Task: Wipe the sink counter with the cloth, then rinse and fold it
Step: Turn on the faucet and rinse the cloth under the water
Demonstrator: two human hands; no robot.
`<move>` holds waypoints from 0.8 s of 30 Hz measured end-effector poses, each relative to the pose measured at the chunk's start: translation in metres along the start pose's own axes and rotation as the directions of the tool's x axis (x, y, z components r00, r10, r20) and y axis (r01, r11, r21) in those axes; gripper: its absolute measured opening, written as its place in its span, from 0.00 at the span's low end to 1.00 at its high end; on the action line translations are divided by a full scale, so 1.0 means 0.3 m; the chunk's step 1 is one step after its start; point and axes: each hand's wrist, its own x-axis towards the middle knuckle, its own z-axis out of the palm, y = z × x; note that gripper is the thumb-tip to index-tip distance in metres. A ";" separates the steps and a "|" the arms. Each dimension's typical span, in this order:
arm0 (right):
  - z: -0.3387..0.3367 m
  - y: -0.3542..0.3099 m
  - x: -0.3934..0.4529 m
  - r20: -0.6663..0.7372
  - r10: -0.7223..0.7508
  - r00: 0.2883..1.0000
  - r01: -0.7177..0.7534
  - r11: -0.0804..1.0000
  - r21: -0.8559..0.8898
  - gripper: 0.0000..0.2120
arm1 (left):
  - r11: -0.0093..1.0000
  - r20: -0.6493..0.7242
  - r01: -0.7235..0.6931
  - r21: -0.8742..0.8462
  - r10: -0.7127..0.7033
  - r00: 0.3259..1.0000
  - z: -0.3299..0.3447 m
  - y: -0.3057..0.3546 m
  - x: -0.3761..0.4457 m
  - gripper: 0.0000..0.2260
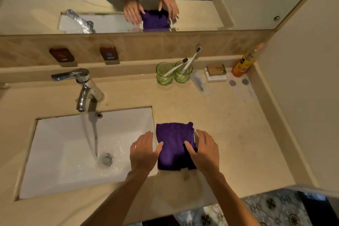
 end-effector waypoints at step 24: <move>0.036 -0.037 0.118 0.290 0.251 0.923 -0.288 0.953 0.094 0.19 | 0.787 0.383 0.537 -0.303 -0.415 0.825 -0.019 0.155 0.107 0.13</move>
